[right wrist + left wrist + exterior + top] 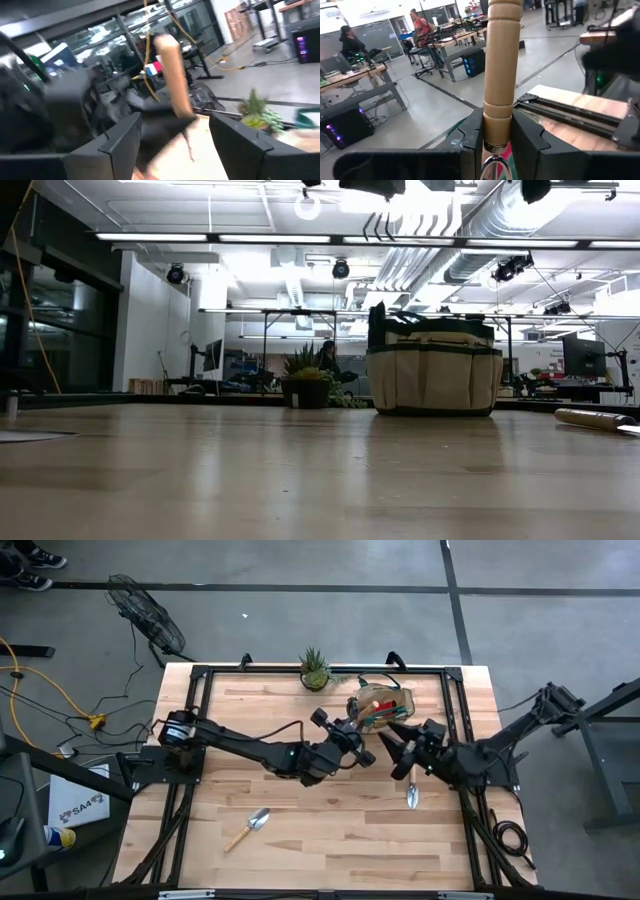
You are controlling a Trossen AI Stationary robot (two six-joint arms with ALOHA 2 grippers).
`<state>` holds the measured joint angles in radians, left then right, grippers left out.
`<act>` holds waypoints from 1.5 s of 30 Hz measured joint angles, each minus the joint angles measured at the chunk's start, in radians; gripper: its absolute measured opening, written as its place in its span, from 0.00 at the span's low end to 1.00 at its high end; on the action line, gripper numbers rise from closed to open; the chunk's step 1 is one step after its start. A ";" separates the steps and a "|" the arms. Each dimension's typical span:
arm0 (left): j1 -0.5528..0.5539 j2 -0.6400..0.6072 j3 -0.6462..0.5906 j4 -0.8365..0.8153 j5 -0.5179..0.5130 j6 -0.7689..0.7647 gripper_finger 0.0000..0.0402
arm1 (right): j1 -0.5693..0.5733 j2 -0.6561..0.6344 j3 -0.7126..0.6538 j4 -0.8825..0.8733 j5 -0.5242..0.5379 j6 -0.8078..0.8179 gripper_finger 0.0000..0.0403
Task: Pick & Place Garden tools in Gardening bag
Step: Put the light brown hand rake into the light brown gardening bag
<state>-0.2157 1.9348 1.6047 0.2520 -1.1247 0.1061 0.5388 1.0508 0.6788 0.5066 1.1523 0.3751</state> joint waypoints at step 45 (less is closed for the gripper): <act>0.028 0.030 0.003 0.046 0.096 0.460 0.15 | -0.153 -0.053 0.000 -0.055 -0.199 0.391 0.56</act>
<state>-0.1876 1.9644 1.6077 0.2976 -1.0285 0.5664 0.3854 0.9974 0.6788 0.4516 0.9537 0.7664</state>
